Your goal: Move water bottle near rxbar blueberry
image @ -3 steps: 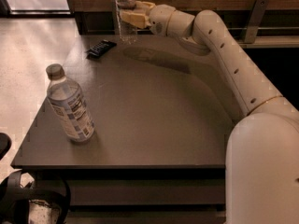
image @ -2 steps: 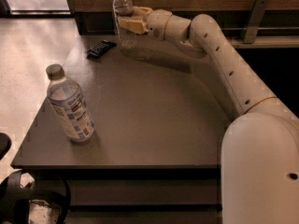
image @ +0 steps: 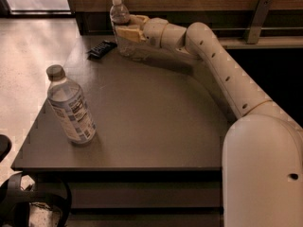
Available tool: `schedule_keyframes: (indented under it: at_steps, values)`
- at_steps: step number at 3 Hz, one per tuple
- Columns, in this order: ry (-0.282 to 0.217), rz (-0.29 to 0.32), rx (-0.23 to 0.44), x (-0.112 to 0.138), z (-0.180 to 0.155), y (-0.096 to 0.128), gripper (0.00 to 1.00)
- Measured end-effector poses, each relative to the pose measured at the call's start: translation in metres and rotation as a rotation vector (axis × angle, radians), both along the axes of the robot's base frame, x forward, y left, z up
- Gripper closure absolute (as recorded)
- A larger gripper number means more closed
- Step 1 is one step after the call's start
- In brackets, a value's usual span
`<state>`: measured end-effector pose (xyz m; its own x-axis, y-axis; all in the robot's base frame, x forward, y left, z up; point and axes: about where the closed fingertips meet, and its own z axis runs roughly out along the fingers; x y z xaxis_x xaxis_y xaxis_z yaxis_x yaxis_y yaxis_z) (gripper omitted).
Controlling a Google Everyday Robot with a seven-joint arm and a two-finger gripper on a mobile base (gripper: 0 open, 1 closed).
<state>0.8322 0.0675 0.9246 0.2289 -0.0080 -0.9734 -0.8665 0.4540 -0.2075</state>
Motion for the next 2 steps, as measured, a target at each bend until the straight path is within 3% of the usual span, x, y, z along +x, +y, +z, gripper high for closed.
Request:
schedule_keyframes:
  at_steps: [2]
  values:
    - [0.016, -0.009, -0.044, -0.0034, -0.016, 0.0085, 1.0]
